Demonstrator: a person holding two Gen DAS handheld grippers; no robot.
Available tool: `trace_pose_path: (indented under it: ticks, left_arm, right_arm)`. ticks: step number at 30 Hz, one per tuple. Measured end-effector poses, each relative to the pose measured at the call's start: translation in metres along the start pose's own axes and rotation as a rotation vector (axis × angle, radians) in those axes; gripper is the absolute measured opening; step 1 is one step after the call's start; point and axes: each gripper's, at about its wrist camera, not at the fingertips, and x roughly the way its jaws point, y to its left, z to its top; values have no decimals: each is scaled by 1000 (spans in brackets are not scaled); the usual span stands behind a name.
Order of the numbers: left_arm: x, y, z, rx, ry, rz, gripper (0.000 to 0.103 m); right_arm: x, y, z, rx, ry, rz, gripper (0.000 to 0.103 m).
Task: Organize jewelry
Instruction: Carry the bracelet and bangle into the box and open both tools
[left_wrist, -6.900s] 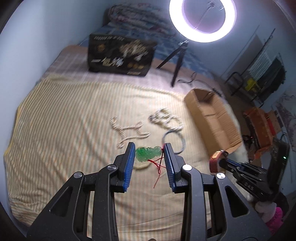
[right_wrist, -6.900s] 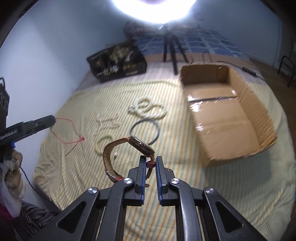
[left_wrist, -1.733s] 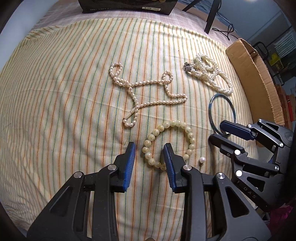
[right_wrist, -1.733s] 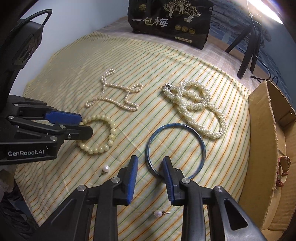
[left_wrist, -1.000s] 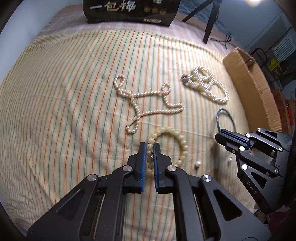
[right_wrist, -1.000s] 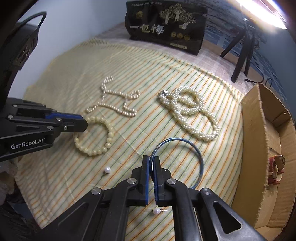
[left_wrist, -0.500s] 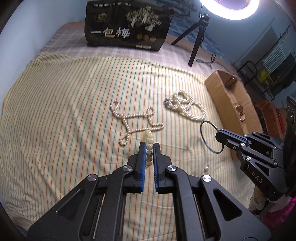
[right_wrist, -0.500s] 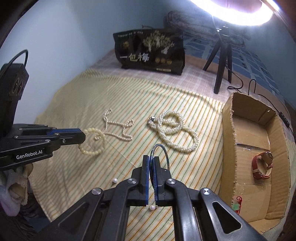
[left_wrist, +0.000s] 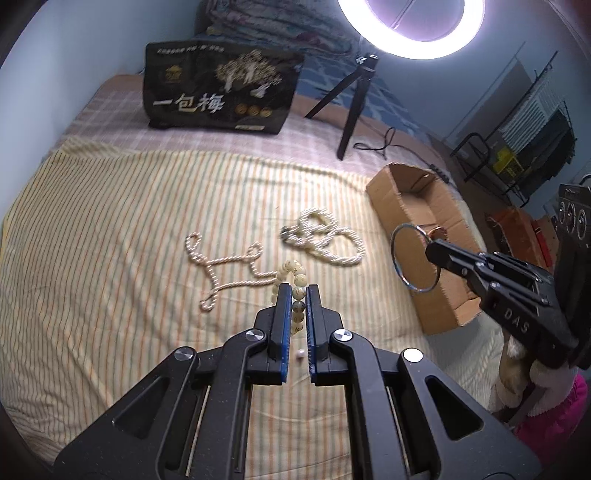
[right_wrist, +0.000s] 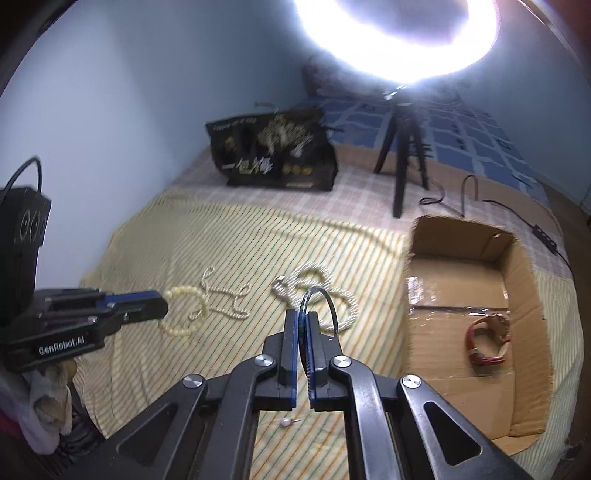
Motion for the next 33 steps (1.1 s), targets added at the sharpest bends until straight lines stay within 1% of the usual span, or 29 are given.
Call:
trace_pose_path:
  ticks: [4,9,15,21,28,33]
  left_arm:
    - [-1,-19,1,24,-11,-26,5]
    - [-1,-53,2,77,-27,-66,5]
    - [5,-91,5,122,-36,-108,5]
    - [15,-127,6,167,-46,-142,5]
    - [30,-152,11,190,-50,-173,5]
    - [43,-168,14,206,-45,-178,5]
  right_arm:
    - [-15,-20,8,37,-38,-17,1]
    - [-30,-50,13,93,-77,-41,1]
    - [-39,-81,16,141,-97,-75,1]
    - [-38,-103,19,157,-100,-101,1]
    - [-29,-122,25,174,-103,-101,1]
    - [-23,-133,30,188,-110,-98,1]
